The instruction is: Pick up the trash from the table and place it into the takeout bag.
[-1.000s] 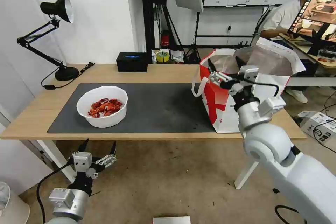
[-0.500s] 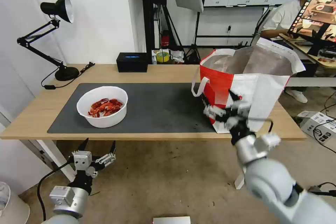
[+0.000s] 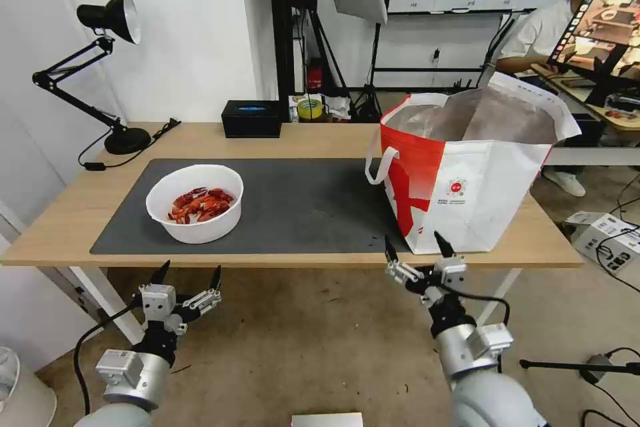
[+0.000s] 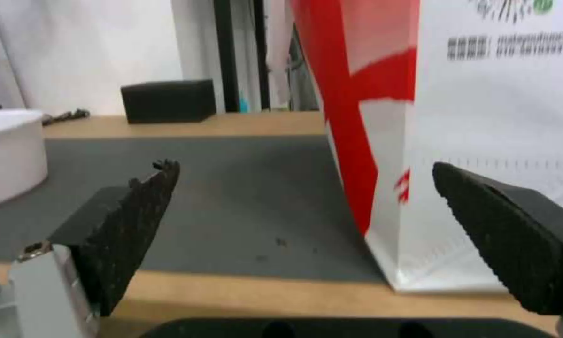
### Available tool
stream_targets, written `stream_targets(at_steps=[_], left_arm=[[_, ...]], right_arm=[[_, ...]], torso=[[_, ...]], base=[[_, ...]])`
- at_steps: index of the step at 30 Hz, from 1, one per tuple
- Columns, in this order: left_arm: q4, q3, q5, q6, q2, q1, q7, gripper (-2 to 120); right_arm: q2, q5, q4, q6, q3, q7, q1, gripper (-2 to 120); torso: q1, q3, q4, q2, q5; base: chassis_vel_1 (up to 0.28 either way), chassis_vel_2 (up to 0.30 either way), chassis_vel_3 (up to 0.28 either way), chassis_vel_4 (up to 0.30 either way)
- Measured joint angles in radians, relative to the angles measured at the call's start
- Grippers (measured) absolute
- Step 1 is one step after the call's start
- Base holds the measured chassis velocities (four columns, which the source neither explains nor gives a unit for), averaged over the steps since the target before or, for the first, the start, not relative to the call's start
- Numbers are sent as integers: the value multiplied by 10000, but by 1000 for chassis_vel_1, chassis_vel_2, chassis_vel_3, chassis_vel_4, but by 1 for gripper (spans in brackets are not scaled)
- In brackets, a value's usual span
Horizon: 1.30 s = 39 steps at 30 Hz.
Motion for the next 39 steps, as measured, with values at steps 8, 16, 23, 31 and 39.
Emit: stream_targets(at_steps=[8, 16, 23, 31, 39], left_arm=[[89, 127, 2, -10, -30, -101, 0, 100], [77, 145, 7, -21, 1, -92, 0, 100], [85, 140, 20, -22, 16, -51, 0, 100], [19, -25, -248, -22, 329, -156, 0, 100], [-9, -238, -1851, 607, 1911, -1592, -508, 100]], right_arm=[[386, -309, -458, 25, -98, 153, -378, 100], [332, -445, -697, 28, -211, 361, -404, 100], [384, -539, -803, 43, -235, 413, -425, 100], [384, -539, -803, 45, -237, 419, -416, 100], [381, -533, -802, 46, -237, 420, -409, 100]], torso=[[0, 0, -1, 0, 1], [0, 0, 0, 0, 0], [0, 0, 0, 0, 0], [0, 0, 1, 0, 0], [0, 1, 0, 0, 0]], base=[[0, 0, 0, 0], [0, 0, 0, 0], [0, 0, 0, 0], [0, 0, 0, 0], [0, 0, 0, 0]])
